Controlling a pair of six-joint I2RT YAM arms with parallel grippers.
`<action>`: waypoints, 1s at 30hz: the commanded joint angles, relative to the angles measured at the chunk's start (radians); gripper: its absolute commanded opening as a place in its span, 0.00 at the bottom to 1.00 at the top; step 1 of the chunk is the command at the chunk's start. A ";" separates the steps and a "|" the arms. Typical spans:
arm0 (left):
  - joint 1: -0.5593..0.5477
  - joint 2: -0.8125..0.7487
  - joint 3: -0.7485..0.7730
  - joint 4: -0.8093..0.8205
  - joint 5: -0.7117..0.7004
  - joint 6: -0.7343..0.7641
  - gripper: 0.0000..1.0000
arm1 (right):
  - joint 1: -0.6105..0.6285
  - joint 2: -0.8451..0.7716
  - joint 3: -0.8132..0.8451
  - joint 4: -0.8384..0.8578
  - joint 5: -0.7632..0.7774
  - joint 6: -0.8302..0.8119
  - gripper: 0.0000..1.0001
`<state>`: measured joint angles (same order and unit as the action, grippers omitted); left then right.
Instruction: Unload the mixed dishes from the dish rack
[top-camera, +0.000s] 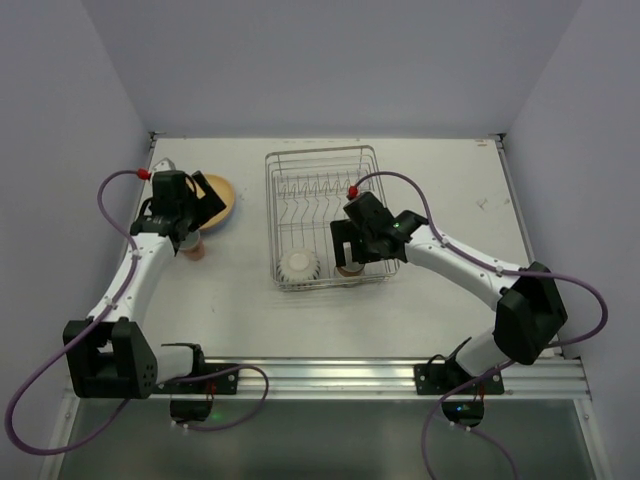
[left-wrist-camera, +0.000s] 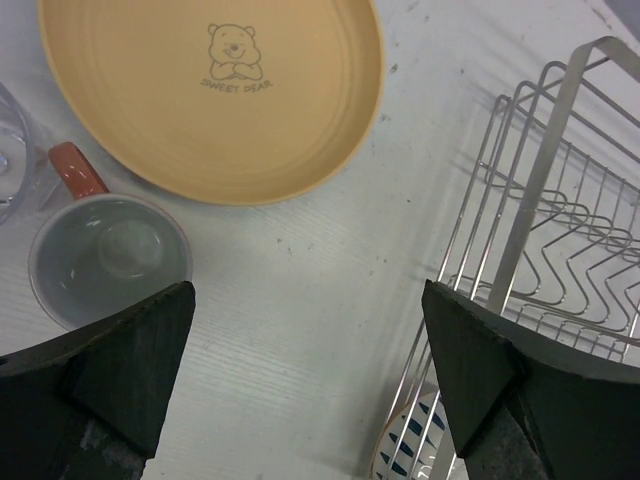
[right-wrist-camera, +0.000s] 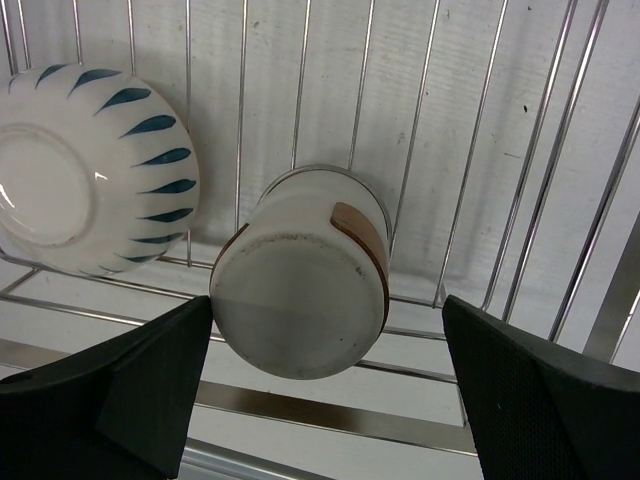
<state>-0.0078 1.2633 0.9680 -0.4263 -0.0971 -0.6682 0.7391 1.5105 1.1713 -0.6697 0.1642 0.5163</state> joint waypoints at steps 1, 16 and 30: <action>-0.009 -0.050 -0.003 0.044 0.048 0.024 1.00 | 0.006 0.014 0.028 -0.002 -0.002 0.017 0.99; -0.055 -0.067 0.023 0.047 0.057 0.042 1.00 | 0.032 0.063 0.065 -0.010 -0.011 0.010 0.99; -0.066 -0.067 0.024 0.047 0.051 0.055 1.00 | 0.065 0.077 0.082 -0.033 0.008 0.011 0.99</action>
<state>-0.0639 1.2171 0.9684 -0.4114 -0.0555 -0.6418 0.7895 1.5719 1.2118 -0.6842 0.1581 0.5240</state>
